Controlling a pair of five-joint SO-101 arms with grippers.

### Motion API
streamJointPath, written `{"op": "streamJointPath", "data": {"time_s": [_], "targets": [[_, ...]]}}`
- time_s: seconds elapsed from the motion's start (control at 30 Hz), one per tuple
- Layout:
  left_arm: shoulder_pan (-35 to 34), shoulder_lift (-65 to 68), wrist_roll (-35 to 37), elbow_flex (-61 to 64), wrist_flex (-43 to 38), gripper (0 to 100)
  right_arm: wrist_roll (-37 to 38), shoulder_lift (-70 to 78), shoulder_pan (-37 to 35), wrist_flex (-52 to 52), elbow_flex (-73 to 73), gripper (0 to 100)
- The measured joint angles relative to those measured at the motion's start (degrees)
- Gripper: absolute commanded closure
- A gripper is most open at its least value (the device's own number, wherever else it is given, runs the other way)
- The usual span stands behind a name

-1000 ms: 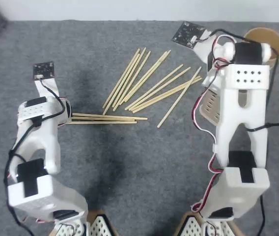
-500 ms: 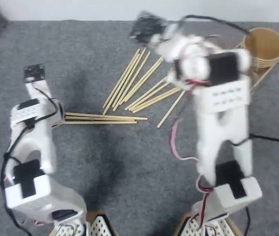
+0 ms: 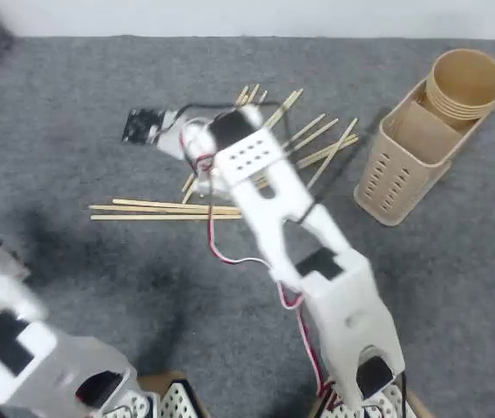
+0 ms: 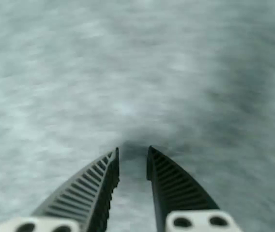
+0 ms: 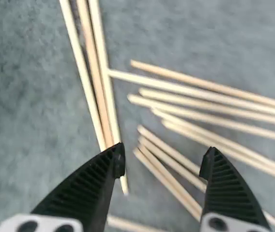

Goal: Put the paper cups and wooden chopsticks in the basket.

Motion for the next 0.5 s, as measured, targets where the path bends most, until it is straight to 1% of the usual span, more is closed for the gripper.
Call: {"op": "streamJointPath", "data": {"time_s": [0.13, 0.2, 0.37, 0.5], "targets": [[-8.0, 0.0, -0.2, 1.5, -3.3, 90, 0.0, 5.1, -2.8, -2.9, 0.0, 74.6], [-10.6, -0.3, -2.5, 2.5, -4.0, 90, 0.0, 6.7, -3.8, -3.5, 0.0, 74.6], [-11.7, -2.0, -11.6, 5.5, -2.4, 90, 0.0, 8.4, -4.1, -5.3, 0.0, 74.7], [-11.3, -2.0, -13.4, 5.6, -2.4, 90, -0.1, 10.9, -4.0, -6.2, 0.0, 74.7]]}}
